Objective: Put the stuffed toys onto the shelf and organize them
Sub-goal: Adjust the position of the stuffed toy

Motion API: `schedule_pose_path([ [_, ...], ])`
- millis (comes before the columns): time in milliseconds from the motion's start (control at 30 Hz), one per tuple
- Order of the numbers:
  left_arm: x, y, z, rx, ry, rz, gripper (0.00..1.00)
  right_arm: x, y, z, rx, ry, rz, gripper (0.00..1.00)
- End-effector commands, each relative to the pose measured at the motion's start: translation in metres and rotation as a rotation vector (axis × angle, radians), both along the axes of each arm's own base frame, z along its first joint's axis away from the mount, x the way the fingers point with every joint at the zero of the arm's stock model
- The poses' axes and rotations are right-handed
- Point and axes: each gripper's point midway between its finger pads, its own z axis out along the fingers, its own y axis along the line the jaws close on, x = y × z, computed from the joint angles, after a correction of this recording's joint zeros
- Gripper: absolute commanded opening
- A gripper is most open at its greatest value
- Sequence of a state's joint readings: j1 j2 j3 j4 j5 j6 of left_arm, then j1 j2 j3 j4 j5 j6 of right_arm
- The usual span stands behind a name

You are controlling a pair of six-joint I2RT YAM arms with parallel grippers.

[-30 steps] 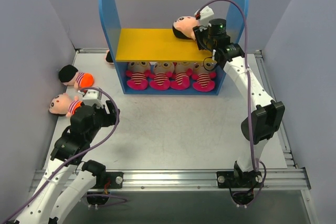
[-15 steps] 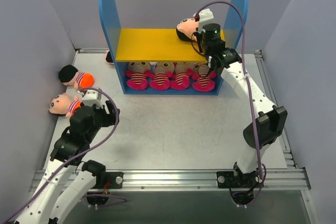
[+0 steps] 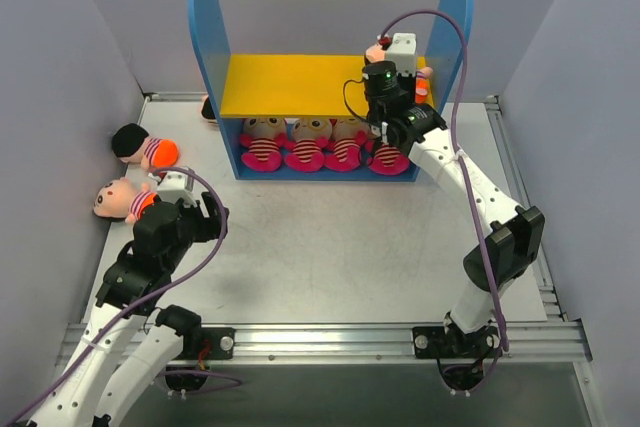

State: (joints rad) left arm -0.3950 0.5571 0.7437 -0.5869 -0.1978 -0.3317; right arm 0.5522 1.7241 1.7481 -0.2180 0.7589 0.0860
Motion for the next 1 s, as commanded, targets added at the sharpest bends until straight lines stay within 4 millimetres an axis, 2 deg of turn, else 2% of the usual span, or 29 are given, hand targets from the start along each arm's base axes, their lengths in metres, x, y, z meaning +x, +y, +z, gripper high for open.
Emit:
schedule_pose_path([
  [0, 0.004, -0.001, 0.013, -0.016, -0.053, -0.007, 0.76, -0.018, -0.027, 0.027, 0.041, -0.102, -0.190, 0.00],
  [367, 0.004, -0.002, 0.013, -0.017, -0.052, -0.008, 0.76, -0.010, -0.016, 0.012, 0.067, -0.079, -0.225, 0.00],
  [467, 0.004, -0.002, 0.013, -0.017, -0.051, -0.008, 0.76, -0.007, -0.005, 0.012, 0.081, -0.077, -0.215, 0.01],
  [533, 0.004, -0.002, 0.013, -0.017, -0.052, -0.008, 0.76, -0.004, 0.001, 0.010, 0.098, -0.070, -0.197, 0.13],
  [700, 0.004, -0.002, 0.013, -0.019, -0.050, -0.009, 0.76, -0.008, 0.017, 0.012, 0.132, -0.064, -0.138, 0.32],
  [733, 0.004, -0.002, 0.013, -0.017, -0.051, -0.009, 0.76, -0.010, 0.018, 0.017, 0.144, -0.072, -0.126, 0.36],
  [833, 0.004, -0.002, 0.013, -0.019, -0.053, -0.011, 0.76, -0.015, 0.029, 0.029, 0.187, -0.082, -0.059, 0.45],
  [967, 0.004, -0.002, 0.012, -0.017, -0.049, -0.011, 0.76, -0.021, 0.044, 0.046, 0.246, -0.091, 0.068, 0.48],
])
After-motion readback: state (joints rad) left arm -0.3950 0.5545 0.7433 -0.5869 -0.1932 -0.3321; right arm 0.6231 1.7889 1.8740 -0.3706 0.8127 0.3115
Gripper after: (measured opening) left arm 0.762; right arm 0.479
